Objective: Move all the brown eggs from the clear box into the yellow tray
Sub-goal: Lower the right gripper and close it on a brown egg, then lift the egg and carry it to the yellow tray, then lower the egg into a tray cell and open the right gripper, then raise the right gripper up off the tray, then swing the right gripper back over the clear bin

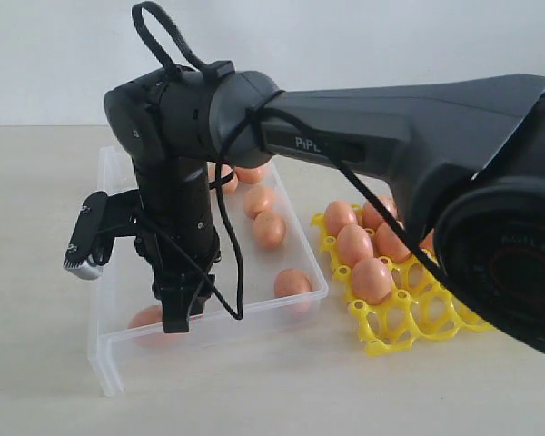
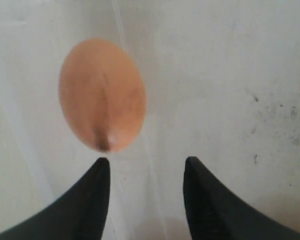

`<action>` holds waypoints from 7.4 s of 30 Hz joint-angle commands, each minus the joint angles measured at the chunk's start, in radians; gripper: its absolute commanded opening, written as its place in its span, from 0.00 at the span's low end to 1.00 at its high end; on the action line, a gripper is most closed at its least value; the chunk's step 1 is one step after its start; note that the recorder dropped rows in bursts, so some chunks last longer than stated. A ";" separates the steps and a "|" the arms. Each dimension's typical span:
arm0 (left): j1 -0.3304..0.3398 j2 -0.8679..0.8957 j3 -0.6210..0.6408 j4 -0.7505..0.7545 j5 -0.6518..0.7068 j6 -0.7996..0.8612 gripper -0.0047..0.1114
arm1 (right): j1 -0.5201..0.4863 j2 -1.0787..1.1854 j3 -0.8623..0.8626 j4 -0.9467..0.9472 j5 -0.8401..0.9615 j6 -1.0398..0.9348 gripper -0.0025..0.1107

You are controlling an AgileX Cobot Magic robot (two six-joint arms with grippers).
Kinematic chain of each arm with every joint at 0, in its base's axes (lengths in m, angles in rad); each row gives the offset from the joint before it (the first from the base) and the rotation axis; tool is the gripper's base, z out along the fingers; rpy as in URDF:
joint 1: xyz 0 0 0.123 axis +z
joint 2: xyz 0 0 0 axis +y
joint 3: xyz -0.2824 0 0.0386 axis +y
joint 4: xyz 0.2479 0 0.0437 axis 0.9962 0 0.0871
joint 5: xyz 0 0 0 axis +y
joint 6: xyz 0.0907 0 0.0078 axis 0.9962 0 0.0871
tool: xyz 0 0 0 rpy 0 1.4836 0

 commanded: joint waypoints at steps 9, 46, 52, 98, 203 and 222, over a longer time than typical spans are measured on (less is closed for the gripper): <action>-0.006 -0.003 -0.003 -0.011 -0.016 -0.007 0.07 | 0.063 -0.005 -0.006 0.026 0.004 -0.005 0.52; -0.006 -0.003 -0.003 -0.011 -0.016 -0.007 0.07 | 0.072 0.060 -0.006 -0.045 -0.118 0.193 0.03; -0.006 -0.003 -0.003 -0.011 -0.016 -0.007 0.07 | 0.072 0.058 -0.006 -0.005 -0.435 0.475 0.02; -0.006 -0.003 -0.003 -0.011 -0.016 -0.007 0.07 | -0.545 -0.968 1.721 -0.308 -2.013 1.152 0.02; -0.006 -0.003 -0.003 -0.011 -0.016 -0.007 0.07 | -0.470 -1.287 1.322 -1.323 -2.076 1.901 0.02; -0.006 -0.003 -0.003 -0.011 -0.016 -0.007 0.07 | 0.094 -0.654 0.882 -1.400 -0.892 1.271 0.07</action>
